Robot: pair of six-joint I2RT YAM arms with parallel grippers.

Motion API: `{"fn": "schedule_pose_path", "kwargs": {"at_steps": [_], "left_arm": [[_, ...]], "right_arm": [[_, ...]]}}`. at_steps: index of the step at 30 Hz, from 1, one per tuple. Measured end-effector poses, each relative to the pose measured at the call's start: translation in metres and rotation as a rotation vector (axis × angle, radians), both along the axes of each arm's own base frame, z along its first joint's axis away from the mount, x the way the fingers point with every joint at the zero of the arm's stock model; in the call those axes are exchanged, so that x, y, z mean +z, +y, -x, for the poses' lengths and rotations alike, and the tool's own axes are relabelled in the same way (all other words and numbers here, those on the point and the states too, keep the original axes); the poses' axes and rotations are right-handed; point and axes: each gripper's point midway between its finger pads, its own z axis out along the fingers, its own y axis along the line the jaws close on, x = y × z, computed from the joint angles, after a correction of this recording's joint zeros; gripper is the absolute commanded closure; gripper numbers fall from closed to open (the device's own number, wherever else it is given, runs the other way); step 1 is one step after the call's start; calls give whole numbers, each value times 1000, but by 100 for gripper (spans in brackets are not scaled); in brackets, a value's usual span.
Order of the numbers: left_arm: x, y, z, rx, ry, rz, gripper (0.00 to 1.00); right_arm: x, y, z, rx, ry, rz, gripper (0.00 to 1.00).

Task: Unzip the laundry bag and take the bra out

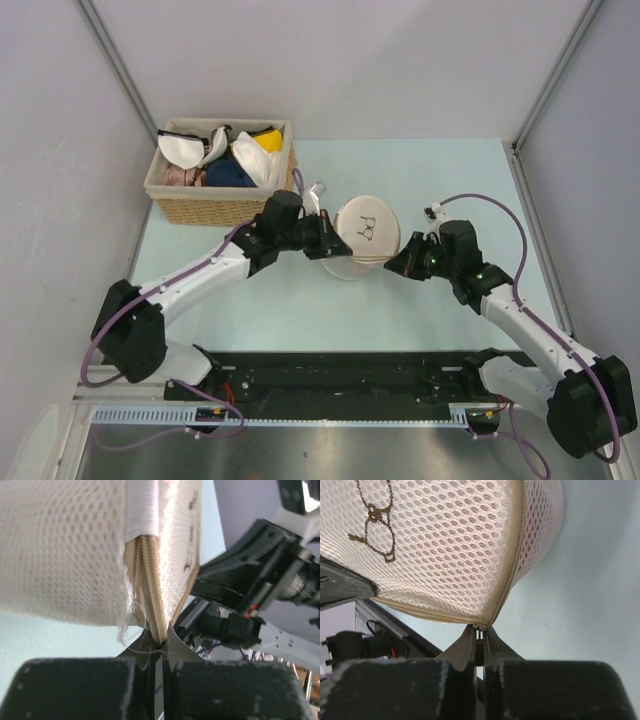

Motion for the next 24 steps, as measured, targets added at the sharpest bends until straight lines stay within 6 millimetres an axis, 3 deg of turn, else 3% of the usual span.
{"fn": "schedule_pose_path", "kwargs": {"at_steps": [6,11,14,15,16,19,22,24], "left_arm": [[25,8,13,-84,-48,30,100],[33,11,9,-153,-75,17,100],[28,8,-1,-187,-87,-4,99],[22,6,-7,-193,-82,-18,93],[17,5,-12,-195,-75,-29,70],[0,0,-25,-193,-44,-54,19],[-2,4,-31,-157,-36,-69,0],[3,7,-34,-125,-52,-76,0]], "right_arm": [[8,5,0,96,-63,-18,100],[9,4,-6,127,-73,-45,100],[10,1,-9,111,-80,-42,100],[9,-2,-11,94,-78,-35,100],[7,-4,-12,69,-64,-33,100],[4,-8,-15,-12,-17,-39,100],[4,-6,-14,-100,24,-56,100],[6,2,-10,-124,36,-77,100]]}}
